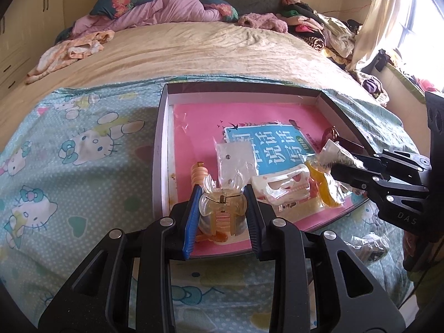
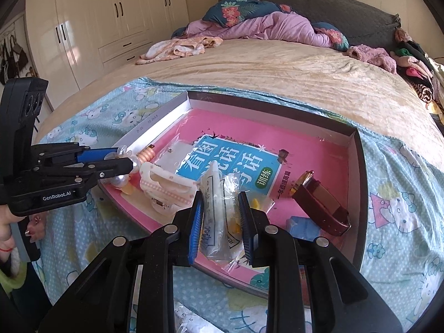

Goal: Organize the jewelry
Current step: 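Open the left tool to drop the pearl clip while the right tool releases the bag into the box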

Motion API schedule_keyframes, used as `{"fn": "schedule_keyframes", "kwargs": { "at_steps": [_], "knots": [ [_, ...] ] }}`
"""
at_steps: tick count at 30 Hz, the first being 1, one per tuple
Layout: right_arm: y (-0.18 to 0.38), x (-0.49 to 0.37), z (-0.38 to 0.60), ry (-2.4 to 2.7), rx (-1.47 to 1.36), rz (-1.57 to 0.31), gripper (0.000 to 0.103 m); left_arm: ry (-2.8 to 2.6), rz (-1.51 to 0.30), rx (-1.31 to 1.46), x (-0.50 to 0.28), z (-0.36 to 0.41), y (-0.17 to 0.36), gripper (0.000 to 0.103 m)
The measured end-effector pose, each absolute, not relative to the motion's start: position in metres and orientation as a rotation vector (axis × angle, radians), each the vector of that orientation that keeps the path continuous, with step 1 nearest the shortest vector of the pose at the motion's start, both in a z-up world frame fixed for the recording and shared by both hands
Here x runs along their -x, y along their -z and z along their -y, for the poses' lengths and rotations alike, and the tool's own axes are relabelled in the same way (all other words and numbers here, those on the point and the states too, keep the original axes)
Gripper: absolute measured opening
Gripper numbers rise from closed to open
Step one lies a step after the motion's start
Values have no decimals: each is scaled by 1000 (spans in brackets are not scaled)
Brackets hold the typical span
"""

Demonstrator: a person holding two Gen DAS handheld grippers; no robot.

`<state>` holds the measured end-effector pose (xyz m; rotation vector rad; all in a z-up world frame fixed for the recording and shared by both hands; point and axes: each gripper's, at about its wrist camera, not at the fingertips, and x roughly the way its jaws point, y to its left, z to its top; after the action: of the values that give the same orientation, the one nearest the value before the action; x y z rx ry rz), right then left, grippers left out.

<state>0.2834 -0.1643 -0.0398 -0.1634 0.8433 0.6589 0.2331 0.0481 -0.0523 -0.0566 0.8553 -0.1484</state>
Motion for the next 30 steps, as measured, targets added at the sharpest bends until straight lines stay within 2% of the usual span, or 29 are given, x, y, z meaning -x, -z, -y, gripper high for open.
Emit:
{"fn": "schedule_keyframes", "kwargs": {
  "at_steps": [11, 15, 22, 25, 28, 30],
  "knots": [
    [45, -283, 163, -657, 152, -866, 27, 148, -855, 57, -233, -47, 53, 23],
    [40, -280, 166, -651, 150, -849, 40, 152, -857, 58, -233, -46, 53, 23],
    [28, -274, 174, -638, 150, -821, 48, 160, -854, 61, -231, -45, 51, 23],
    [24, -271, 178, -628, 144, -812, 54, 157, -847, 63, -229, -46, 49, 36],
    [21, -267, 182, -622, 138, -808, 54, 154, -848, 64, -229, -46, 48, 38],
    [19, -266, 185, -615, 133, -805, 55, 149, -842, 68, -228, -47, 45, 44]
  ]
}}
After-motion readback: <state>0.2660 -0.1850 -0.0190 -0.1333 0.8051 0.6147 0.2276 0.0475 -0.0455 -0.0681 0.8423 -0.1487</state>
